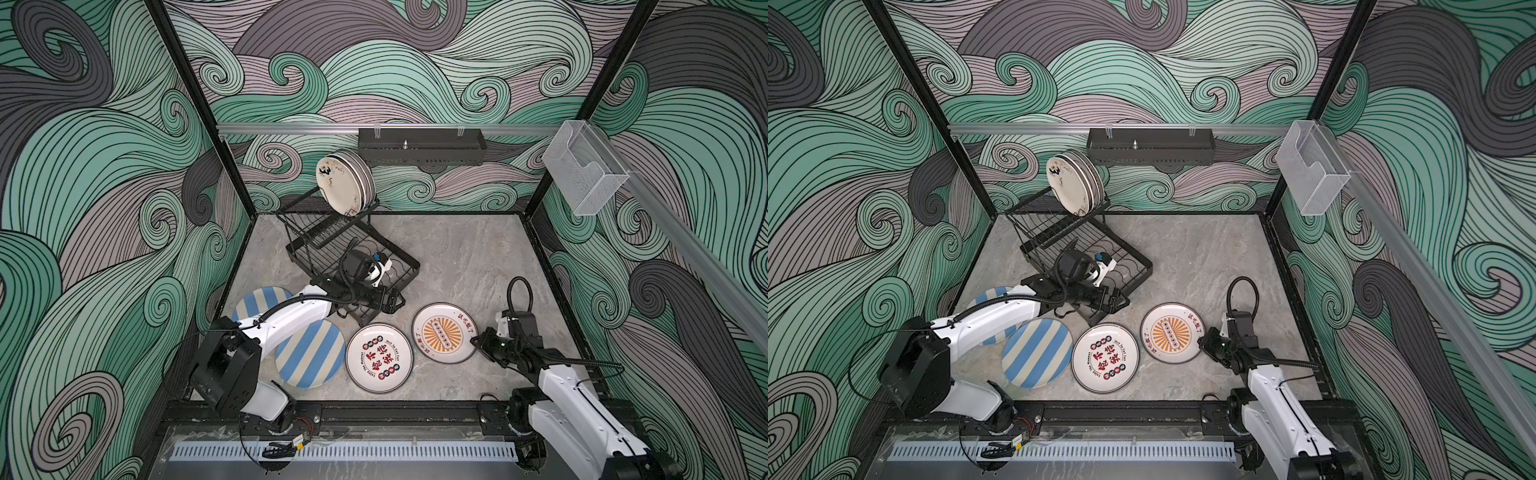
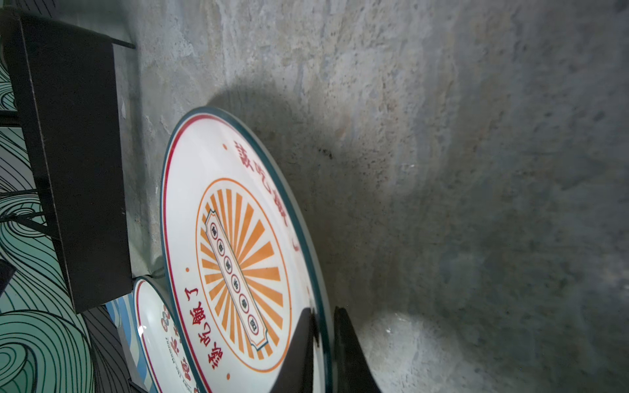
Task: Load plates into a dish rack
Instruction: Pick up the plate from the bottom-center of the table.
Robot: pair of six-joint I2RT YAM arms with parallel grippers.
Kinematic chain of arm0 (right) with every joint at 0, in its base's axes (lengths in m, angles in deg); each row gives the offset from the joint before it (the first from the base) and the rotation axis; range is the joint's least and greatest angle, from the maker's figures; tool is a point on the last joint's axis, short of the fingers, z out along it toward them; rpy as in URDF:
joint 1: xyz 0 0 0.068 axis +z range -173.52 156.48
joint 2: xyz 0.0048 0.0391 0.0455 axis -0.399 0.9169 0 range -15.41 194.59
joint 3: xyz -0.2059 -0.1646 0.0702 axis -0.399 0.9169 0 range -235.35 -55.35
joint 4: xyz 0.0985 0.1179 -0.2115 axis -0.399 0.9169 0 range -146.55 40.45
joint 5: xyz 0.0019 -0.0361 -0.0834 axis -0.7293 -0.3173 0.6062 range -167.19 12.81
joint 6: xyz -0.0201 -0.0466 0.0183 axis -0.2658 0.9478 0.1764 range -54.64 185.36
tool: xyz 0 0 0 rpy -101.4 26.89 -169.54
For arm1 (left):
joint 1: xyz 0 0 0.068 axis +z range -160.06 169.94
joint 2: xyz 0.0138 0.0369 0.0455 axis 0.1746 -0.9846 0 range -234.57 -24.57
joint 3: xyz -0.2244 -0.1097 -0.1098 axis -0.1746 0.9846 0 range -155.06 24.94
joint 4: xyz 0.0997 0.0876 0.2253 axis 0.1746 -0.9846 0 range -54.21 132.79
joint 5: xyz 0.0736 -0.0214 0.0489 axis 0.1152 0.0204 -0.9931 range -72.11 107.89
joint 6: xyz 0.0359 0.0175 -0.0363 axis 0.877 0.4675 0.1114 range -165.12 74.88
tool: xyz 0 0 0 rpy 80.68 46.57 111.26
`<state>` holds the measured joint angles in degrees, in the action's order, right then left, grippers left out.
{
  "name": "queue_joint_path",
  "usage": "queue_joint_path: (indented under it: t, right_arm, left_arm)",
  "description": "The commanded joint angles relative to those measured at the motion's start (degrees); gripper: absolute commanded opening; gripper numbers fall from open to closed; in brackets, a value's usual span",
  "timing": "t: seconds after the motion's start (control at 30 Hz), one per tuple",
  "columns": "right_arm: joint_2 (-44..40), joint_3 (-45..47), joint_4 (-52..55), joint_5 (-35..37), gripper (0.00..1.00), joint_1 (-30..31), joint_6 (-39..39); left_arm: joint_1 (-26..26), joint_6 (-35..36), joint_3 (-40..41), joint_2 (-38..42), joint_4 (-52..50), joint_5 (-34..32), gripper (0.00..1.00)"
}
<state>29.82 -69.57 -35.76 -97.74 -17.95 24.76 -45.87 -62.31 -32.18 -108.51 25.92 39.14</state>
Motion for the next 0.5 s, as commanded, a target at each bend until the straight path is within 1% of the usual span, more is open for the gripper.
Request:
queue_joint_path:
  t: [0.0,0.1,0.17,0.37,0.47]
  right_arm:
    - [0.19,-0.54,1.26,2.03,0.03,-1.22,-0.18]
    - [0.96,-0.68,0.12,1.62,0.01,-2.28,-0.36]
    - [2.51,-0.47,-3.54,0.86,0.01,-2.98,-0.87]
    - [8.62,-0.79,-9.87,-0.33,0.00,-3.08,-1.07]
    - [9.45,-1.07,-11.28,-0.64,0.00,-3.08,-0.72]
  left_arm:
    - [-0.40,0.85,-2.33,-1.05,-0.88,0.47,0.99]
    - [-0.48,0.93,-2.80,-1.64,-0.64,1.31,0.99]
    - [-0.49,0.80,-3.25,-2.24,-0.70,1.85,0.99]
    - [-0.49,1.38,-3.52,-1.86,-1.41,1.07,0.98]
    - [-0.49,1.53,-3.71,-2.40,-1.22,2.25,0.99]
